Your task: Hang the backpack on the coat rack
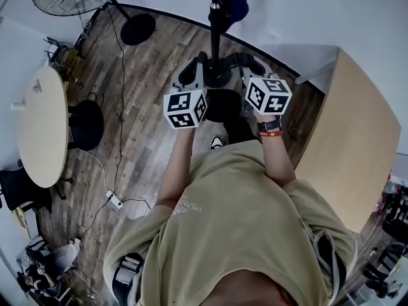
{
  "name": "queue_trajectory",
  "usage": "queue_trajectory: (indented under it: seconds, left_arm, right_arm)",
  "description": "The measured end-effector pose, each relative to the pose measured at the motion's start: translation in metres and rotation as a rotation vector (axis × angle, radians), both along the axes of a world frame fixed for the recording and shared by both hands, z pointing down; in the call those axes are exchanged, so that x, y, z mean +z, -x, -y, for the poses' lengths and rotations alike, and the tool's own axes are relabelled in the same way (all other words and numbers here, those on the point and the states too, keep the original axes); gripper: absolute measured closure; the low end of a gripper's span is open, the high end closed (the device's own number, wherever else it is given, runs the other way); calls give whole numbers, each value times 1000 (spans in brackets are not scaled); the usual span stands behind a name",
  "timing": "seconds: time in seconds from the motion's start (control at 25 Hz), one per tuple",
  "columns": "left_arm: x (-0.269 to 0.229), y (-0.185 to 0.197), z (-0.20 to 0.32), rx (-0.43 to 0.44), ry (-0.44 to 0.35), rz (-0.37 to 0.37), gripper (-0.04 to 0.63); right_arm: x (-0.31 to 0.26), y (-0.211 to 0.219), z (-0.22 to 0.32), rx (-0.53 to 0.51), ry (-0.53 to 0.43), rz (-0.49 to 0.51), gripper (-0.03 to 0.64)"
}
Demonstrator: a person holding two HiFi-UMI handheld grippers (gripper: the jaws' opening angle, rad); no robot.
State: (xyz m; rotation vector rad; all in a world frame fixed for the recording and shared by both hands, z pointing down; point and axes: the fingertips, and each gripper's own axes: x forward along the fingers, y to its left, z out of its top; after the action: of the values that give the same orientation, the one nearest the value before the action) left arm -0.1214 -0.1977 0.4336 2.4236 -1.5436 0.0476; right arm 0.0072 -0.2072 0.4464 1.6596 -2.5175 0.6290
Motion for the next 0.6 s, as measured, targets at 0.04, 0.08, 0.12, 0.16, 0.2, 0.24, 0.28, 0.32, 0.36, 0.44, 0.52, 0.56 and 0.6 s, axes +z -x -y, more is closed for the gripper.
queue_trajectory:
  seconds: [0.04,0.08,0.12,0.16,0.2,0.24,0.28,0.32,0.36,0.44,0.52,0.56,0.6]
  left_arm:
    - [-1,-2,8,-5,-2,3,569]
    - [-1,-4,15,-9,-2,6,569]
    - [0,-5,22,-14,1,9,570]
    - [1,-6,27,-20,4,9,569]
    - [0,-5,33,-28,4,7,569]
    - [-2,-3,41,-38,2,5,569]
    - [-3,-2,49,-47,0,5,570]
    - [-4,-2,56,-54,-2,6,569]
    - [-5,-3,63,-59,-3,7,570]
    - [-4,-5,75,-67,-3,8,569]
    - [-5,-6,88,-75,-5,9,570]
    - [-6,-7,94,-78,-7,10,569]
    - [-6,-9,100,-80,-9,12,570]
  right_arm:
    - [-1,-1,9,-7,-3,4,601]
    - [0,-1,17,-15,-4,7,601]
    - [1,-1,23,-23,-2,10,601]
    - [1,-1,29,-33,0,10,601]
    - [1,1,35,-45,0,10,601]
    - [0,2,42,-56,-2,10,601]
    - [-2,3,51,-65,-3,11,601]
    - [-3,3,59,-70,-4,14,601]
    - [-4,0,67,-73,-3,18,601]
    - [-4,-6,81,-72,-1,28,601]
    - [-4,-11,95,-71,1,39,601]
    - [-4,-14,101,-71,1,46,601]
    - [-4,-17,107,-70,0,52,601]
